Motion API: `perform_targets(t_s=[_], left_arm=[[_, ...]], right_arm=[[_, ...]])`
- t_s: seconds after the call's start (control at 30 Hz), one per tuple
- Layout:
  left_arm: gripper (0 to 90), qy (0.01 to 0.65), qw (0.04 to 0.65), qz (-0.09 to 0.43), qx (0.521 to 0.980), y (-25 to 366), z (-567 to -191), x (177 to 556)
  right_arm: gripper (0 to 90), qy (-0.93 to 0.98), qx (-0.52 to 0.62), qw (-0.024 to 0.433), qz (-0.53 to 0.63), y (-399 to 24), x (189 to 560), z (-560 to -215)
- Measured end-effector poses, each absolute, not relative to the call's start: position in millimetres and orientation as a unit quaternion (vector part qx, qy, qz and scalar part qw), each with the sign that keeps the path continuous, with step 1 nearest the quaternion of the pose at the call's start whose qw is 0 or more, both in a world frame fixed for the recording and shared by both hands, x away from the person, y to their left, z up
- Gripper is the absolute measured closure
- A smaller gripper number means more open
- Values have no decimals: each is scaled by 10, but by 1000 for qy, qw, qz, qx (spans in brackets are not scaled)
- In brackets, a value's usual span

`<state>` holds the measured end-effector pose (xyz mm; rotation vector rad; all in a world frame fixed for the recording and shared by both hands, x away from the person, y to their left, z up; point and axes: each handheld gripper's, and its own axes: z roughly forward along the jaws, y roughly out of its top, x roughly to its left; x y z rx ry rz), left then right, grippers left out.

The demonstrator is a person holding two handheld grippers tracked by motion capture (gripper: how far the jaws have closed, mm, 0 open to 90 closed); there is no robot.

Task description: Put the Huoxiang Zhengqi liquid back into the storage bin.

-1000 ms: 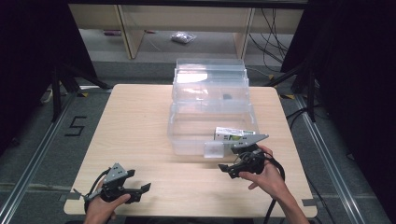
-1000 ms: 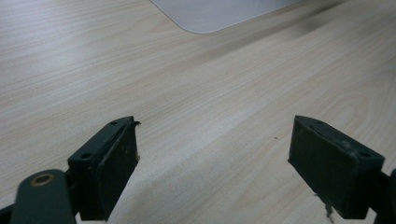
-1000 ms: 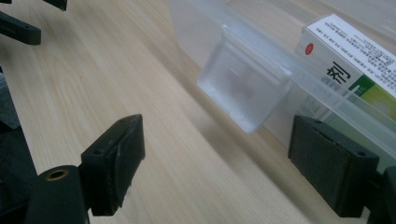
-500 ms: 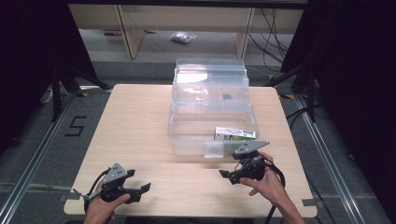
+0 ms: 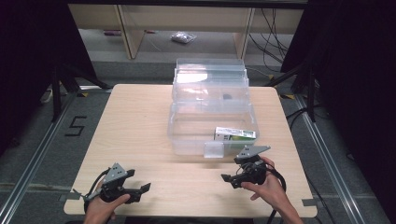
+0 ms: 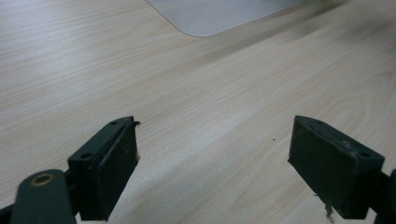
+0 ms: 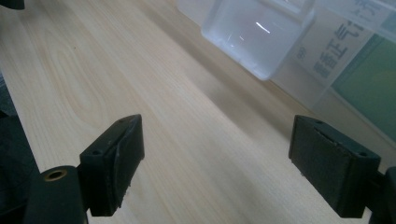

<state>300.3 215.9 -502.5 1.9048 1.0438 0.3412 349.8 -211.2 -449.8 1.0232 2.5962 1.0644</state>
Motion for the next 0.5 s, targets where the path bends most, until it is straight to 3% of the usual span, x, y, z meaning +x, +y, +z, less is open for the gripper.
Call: perform_targets(t_s=[0.5], left_arm=[[150,422,458,138,770,2153,-5030,3002]], right_arm=[[183,861,350,73,361,-2178,3443,-4638]])
